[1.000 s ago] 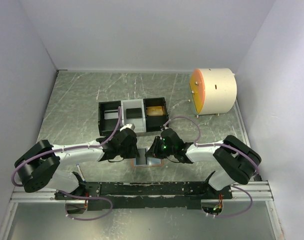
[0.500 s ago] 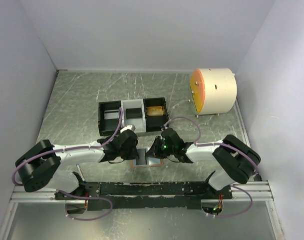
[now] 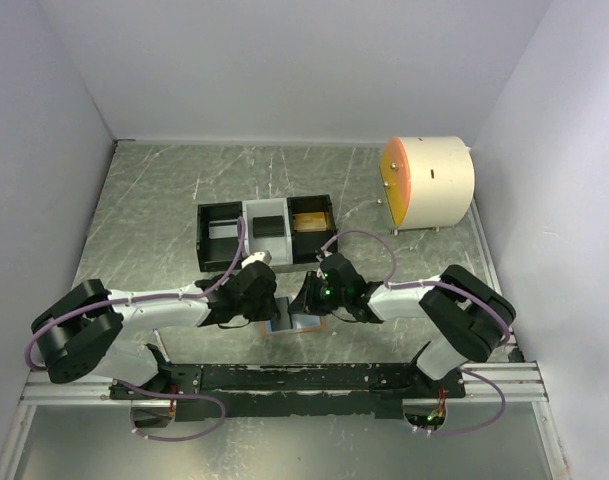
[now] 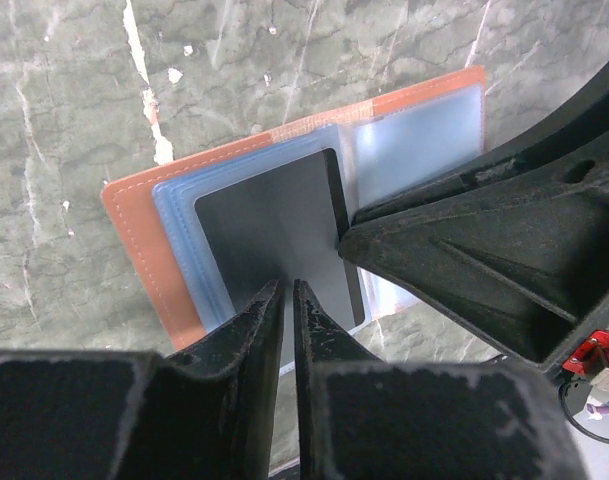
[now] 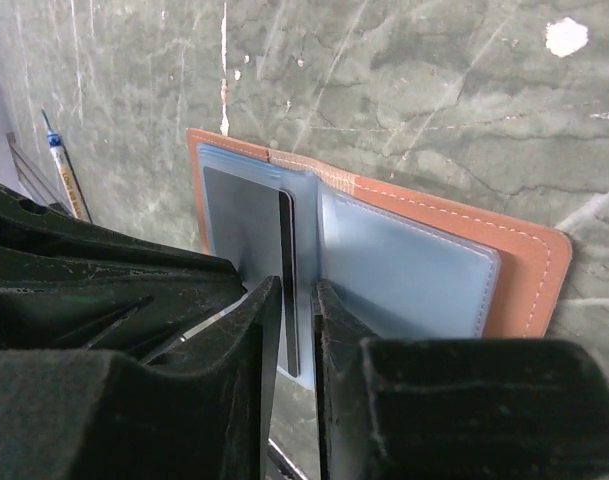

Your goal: Take the credit cards out of the card holder

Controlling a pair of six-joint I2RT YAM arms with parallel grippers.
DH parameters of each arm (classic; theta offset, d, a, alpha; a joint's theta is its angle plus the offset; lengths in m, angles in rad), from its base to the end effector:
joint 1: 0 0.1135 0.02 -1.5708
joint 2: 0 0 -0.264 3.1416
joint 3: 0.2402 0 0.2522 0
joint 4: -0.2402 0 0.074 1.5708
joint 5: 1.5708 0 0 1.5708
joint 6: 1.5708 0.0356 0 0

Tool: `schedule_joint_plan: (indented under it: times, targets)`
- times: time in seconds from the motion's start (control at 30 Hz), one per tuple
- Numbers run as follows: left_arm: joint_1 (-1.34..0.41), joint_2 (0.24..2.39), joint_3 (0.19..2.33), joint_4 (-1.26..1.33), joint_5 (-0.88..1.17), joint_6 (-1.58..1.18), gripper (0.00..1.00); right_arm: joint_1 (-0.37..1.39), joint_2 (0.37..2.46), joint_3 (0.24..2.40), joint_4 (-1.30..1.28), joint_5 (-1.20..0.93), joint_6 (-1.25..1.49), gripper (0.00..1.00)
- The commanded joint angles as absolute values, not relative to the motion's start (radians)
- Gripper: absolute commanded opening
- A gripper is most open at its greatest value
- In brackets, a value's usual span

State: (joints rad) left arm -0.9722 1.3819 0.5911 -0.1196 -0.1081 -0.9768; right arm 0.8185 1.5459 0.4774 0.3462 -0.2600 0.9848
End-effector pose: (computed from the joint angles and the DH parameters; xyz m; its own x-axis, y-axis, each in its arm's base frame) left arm 0.1454 -0.2064 0.1545 -0.8988 -0.1444 -0.4139 0.0700 0.8848 -0.4607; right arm 0.1746 0.1999 0.1199 -0.9475 0.1659 -0.2733 -0.0867 0.6895 0.7191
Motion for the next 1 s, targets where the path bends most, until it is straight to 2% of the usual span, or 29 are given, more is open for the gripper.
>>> schedule_joint_plan:
  times: [0.0,0.27,0.5,0.97]
  targets:
    - [-0.987,1.405,0.579,-0.130,-0.114,-0.985,0.20,0.826,1.572,0.481,0.343,-0.286,0.936,0.18]
    - [-0.994,1.347,0.600,-0.206,-0.179,-0.999,0.22,0.824,1.548,0.510,0.232,-0.192,0.914,0.00]
    - [-0.994,1.301,0.613,-0.226,-0.189,-0.985,0.29,0.825,1.548,0.484,0.265,-0.210,0.929,0.03]
    - [-1.012,1.376,0.635,-0.290,-0.222,-1.013,0.27,0.825,1.531,0.484,0.310,-0.272,0.927,0.14]
